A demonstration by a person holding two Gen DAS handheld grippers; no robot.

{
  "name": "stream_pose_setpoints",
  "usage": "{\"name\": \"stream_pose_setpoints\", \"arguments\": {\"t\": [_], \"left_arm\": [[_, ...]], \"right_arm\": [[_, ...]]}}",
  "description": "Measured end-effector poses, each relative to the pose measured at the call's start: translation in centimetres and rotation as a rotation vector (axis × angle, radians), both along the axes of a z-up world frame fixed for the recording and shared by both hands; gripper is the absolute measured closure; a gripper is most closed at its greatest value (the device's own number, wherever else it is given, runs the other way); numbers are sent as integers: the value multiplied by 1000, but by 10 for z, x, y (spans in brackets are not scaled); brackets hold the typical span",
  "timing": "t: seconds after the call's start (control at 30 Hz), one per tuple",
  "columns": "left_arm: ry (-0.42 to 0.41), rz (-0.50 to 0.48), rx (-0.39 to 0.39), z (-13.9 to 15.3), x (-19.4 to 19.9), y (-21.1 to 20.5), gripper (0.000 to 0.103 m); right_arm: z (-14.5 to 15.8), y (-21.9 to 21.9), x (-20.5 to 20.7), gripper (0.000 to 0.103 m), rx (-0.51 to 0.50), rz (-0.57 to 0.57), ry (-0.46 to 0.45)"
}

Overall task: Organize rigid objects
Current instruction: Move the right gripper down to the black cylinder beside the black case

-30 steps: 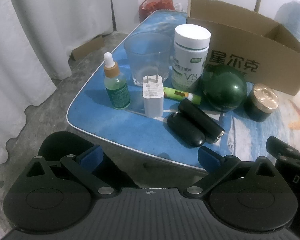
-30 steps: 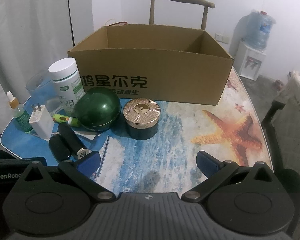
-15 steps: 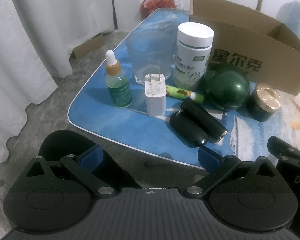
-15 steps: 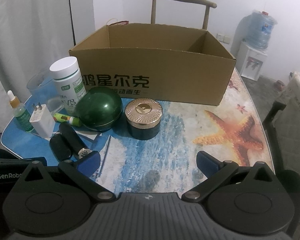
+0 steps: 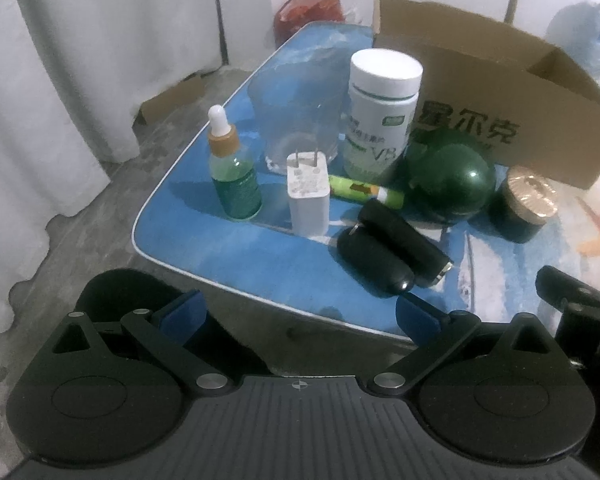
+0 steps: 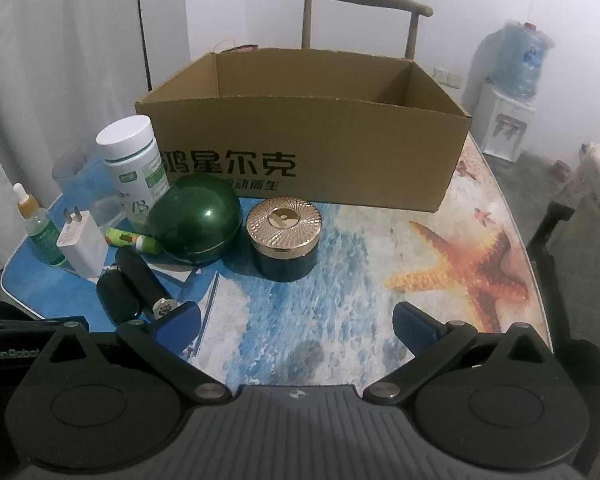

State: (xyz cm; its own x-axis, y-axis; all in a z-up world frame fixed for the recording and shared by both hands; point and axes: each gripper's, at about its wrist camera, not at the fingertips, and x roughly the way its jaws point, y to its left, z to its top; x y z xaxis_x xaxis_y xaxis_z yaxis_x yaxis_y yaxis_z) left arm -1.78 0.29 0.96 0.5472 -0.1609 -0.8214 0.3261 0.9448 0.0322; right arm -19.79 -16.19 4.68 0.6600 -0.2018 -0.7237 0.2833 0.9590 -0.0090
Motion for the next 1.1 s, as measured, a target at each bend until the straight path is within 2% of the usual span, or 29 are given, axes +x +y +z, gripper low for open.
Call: {"name": "stream_pose_setpoints", "arguments": {"t": [0.17,0.3,0.4,0.43,0.5,0.7,0.87,1.03,1.1], "left_arm": [[-24,-51,-38,2,2,2,1],[-22,-88,-58,0,4,1,4],[1,-131,-67,-4,7,-4,10],[10,-145,-71,-5,8,-5,11],[25,-174,-73,-7,9,-9,21],[55,-254,-88,-11,11,-17,35],[82,-290,-80,-15,14,-23,45],[90,-311,-67,-17,15,-26,48],[98,-314,-68,-18,16,-27,53]], "right_arm": [[5,-8,1,0,42,70,-56],[4,-11,12,2,151,156,-64],[-2,-10,25,18,252,211,-25],[-5,-9,31,26,278,228,-7],[-8,-4,38,30,302,256,10],[-14,8,60,43,351,338,60],[-21,11,75,61,365,374,111],[-24,17,83,73,342,404,134],[-25,18,86,75,337,411,140]]}}
